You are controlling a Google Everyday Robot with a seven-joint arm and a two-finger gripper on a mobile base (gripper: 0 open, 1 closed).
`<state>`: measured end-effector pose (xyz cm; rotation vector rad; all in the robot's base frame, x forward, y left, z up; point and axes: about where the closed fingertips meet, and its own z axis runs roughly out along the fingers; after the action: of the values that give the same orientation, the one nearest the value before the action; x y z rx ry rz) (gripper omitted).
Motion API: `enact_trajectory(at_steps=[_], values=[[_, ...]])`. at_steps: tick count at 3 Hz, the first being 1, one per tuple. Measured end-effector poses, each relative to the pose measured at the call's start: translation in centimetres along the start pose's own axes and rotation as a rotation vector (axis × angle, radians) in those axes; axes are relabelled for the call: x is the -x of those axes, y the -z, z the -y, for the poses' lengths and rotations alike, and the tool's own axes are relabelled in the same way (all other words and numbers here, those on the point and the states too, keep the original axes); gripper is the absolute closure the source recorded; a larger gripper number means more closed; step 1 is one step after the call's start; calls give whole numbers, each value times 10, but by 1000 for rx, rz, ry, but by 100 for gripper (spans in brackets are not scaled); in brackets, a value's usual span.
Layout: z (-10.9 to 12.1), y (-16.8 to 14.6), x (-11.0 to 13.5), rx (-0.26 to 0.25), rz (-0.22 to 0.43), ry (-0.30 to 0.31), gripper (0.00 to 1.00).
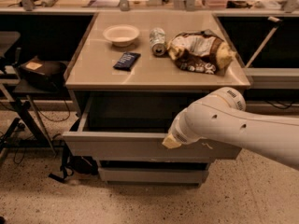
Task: Open top drawer
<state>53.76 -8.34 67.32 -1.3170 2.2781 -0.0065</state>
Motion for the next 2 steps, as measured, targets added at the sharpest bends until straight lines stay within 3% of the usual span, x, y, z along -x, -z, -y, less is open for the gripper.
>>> enact_trajectory(at_steps=[2], values=[[-6,8,-6,4,-4,0,100]])
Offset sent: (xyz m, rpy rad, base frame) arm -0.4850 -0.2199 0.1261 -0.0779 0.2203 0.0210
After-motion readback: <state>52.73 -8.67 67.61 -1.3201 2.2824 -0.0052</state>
